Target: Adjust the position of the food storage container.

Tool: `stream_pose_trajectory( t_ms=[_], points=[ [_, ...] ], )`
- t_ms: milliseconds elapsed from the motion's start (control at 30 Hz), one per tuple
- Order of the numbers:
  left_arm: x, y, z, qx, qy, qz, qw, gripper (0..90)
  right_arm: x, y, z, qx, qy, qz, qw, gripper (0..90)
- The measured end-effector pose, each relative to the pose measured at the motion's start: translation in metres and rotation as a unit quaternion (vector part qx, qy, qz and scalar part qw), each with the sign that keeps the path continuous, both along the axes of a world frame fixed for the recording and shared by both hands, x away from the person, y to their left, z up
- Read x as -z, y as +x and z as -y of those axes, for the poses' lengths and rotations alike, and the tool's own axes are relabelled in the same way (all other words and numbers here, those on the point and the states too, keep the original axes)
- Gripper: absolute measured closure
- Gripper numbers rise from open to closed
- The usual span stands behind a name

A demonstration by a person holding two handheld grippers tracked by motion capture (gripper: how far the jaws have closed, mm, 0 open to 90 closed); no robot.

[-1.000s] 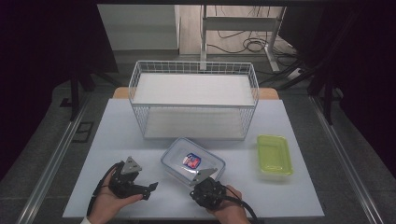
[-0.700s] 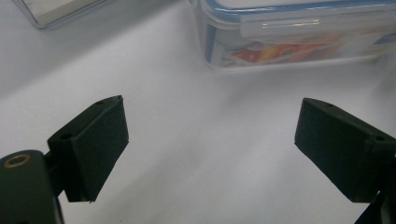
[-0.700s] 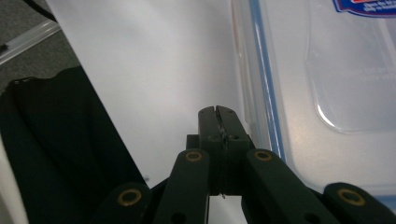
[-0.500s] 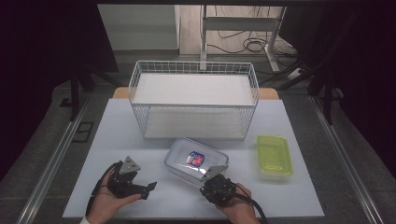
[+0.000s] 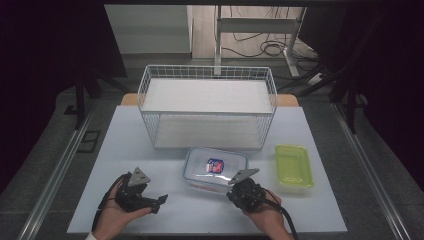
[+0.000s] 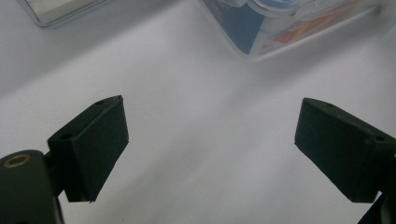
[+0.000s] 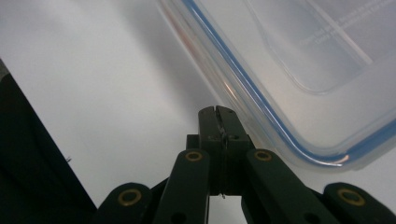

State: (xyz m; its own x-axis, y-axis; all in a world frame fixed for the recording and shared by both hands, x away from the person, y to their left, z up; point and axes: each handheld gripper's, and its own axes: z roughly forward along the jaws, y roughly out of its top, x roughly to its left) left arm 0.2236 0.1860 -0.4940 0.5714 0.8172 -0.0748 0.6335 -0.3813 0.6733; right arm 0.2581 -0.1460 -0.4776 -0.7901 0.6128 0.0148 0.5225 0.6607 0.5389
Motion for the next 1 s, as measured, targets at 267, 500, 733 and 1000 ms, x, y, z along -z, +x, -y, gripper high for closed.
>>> stream_pose_trajectory(
  t_ms=[267, 500, 733, 1000],
  points=[
    [0.0, 0.0, 0.0, -0.001, 0.0, -0.001, 1.0, 9.6, 0.001, 0.005, 0.006, 0.008, 0.003, 0.002, 1.0, 89.4],
    [0.001, 0.001, 0.0, -0.001, 0.0, -0.002, 1.0, 9.6, 0.001, 0.007, 0.008, 0.012, 0.004, 0.004, 0.9999, 89.4],
    [0.001, 0.001, 0.0, -0.002, 0.0, -0.002, 1.0, 9.5, 0.001, 0.01, 0.01, 0.017, 0.006, 0.007, 0.9998, 89.4],
    [0.0, 0.001, -0.001, -0.004, -0.001, -0.001, 1.0, 9.5, -0.003, 0.008, 0.012, 0.016, 0.02, 0.011, 0.9996, 89.4]
  ],
)
